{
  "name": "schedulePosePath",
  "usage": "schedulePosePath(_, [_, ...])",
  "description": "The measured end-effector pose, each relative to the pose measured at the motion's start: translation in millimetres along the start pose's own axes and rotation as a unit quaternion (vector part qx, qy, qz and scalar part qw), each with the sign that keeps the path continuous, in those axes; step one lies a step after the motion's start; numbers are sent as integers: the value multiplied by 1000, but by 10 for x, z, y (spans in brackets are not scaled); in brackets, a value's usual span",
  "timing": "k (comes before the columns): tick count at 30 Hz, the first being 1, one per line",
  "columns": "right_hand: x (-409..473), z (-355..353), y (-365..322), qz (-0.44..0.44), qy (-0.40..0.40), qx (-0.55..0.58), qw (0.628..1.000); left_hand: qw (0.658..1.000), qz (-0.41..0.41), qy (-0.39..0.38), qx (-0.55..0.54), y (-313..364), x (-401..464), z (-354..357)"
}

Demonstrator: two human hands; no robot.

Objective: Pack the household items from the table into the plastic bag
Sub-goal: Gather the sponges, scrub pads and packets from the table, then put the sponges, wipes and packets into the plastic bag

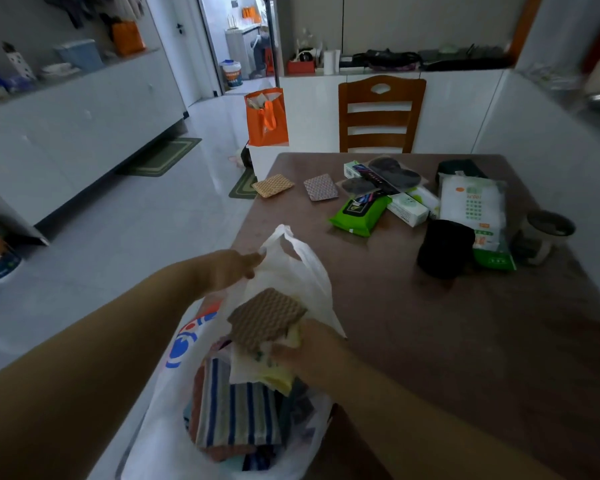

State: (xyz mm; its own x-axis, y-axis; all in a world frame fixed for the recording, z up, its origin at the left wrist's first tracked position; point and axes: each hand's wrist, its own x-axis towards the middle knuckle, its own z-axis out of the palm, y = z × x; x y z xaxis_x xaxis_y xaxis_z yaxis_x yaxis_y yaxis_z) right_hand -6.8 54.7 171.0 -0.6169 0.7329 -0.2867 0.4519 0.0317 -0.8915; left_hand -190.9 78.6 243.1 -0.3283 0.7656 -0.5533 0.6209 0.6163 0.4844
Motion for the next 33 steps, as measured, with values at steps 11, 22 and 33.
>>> schedulePosePath(11, [850,-644,443,197,39,249,947,991,89,71,-75,-165,-77,55])
schedulePosePath(22, [978,-711,386,141,133,299,934,984,44,170,11,-653,-43,4])
schedulePosePath(33, [831,-1370,142,80,280,386,875,938,167,247,-177,309,400,-207])
